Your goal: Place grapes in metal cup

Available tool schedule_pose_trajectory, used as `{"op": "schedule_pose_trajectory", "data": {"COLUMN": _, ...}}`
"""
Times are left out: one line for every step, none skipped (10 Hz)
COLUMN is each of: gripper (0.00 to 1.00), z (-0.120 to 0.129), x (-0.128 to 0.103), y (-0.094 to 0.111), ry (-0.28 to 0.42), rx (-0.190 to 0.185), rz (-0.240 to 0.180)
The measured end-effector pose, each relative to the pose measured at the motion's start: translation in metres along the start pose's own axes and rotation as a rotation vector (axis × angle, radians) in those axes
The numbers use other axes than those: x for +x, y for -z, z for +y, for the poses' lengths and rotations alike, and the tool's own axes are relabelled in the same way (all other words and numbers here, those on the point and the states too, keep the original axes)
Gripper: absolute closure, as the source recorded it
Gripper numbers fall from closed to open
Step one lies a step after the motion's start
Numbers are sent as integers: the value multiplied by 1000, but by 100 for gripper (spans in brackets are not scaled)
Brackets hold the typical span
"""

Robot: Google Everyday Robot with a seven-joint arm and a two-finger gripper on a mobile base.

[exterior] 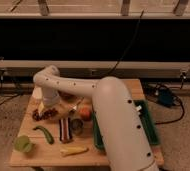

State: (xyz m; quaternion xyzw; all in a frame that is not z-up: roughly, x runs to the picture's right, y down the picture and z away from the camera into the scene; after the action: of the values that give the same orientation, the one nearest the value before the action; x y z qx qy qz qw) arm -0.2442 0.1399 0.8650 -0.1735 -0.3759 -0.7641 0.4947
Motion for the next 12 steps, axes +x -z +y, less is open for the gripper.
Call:
{"op": "schedule_pose_trajectory", "data": {"gripper": 20, "z": 0, "x": 3, "y": -5, "ry": -3, "rx": 2, "rz": -4}}
{"op": "schedule_pose_trajectory", "data": {"gripper": 20, "z": -1, "x": 7, "y": -9, "ry": -8, "rx": 7, "rz": -6}}
{"op": "schedule_pose_trajectory", "data": {"gripper": 20, "z": -3, "x": 11, "y": -14, "ry": -12, "rx": 11, "rz": -9}}
{"op": "schedule_pose_trajectory", "data": {"gripper": 20, "z": -2, "x": 15, "y": -16, "ry": -20, "rx": 15, "rz": -8}}
{"op": "schedule_pose_trajectory", "data": {"gripper": 20, "z": 0, "x": 19, "y": -17, "ry": -27, "rx": 15, "rz": -6}}
{"op": "schedule_pose_trajectory", "data": {"gripper": 20, "z": 0, "x": 21, "y": -18, "ry": -29, "rx": 13, "rz": -4}}
{"op": "schedule_pose_trajectory", "data": {"gripper": 23, "z": -2, "x": 23, "y": -19, "ry": -27, "rx": 10, "rz": -3}}
{"op": "schedule_pose_trajectory", "data": {"gripper": 31, "z": -4, "x": 24, "y": -20, "ry": -27, "rx": 6, "rz": -3}}
{"op": "schedule_pose_trajectory", "data": {"gripper": 43, "z": -6, "x": 23, "y": -20, "ry": -29, "rx": 5, "rz": -9}}
{"op": "schedule_pose_trajectory", "data": {"gripper": 51, "z": -7, "x": 21, "y": -20, "ry": -29, "rx": 3, "rz": -16}}
{"op": "schedule_pose_trajectory", "data": {"gripper": 61, "z": -6, "x": 19, "y": -19, "ry": -32, "rx": 2, "rz": -23}}
{"op": "schedule_pose_trajectory", "data": {"gripper": 73, "z": -6, "x": 15, "y": -18, "ry": -32, "rx": 3, "rz": -31}}
